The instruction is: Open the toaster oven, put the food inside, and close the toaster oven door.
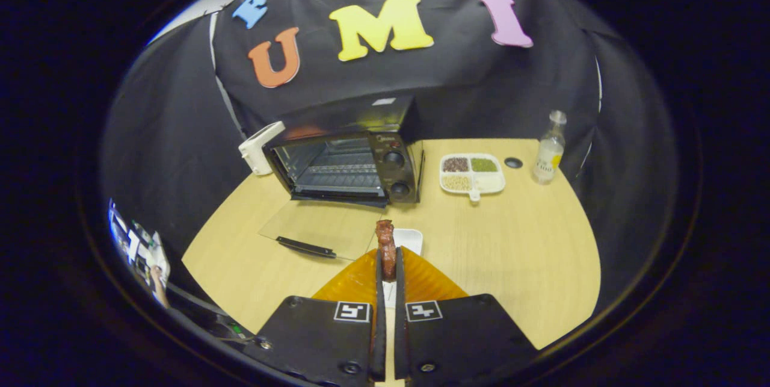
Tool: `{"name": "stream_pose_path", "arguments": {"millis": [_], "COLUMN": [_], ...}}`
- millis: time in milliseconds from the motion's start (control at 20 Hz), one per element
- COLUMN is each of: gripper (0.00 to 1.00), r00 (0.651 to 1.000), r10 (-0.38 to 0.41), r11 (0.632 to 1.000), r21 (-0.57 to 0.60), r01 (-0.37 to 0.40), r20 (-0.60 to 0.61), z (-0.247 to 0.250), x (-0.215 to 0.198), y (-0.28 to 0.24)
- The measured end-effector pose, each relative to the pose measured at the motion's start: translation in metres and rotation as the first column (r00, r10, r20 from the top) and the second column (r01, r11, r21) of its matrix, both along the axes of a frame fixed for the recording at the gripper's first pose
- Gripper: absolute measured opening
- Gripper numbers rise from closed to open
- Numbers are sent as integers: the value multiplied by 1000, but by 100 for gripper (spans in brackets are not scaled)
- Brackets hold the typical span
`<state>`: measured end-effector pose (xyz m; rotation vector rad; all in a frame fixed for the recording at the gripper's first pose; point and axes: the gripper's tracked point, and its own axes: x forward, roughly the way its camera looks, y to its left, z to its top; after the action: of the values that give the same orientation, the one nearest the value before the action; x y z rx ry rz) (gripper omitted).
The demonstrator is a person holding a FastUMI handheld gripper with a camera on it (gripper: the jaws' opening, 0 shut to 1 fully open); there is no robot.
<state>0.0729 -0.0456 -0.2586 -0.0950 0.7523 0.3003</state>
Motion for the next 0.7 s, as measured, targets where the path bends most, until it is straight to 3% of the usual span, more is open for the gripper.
{"name": "stream_pose_path", "arguments": {"millis": [350, 700], "gripper": [9, 9], "r00": [980, 972], "r10": [109, 49], "r11": [993, 997], "r21": [-65, 40], "r01": [-100, -60], "r20": [167, 229], "z": [20, -5], "x": [-5, 25], "y": [88, 159]}}
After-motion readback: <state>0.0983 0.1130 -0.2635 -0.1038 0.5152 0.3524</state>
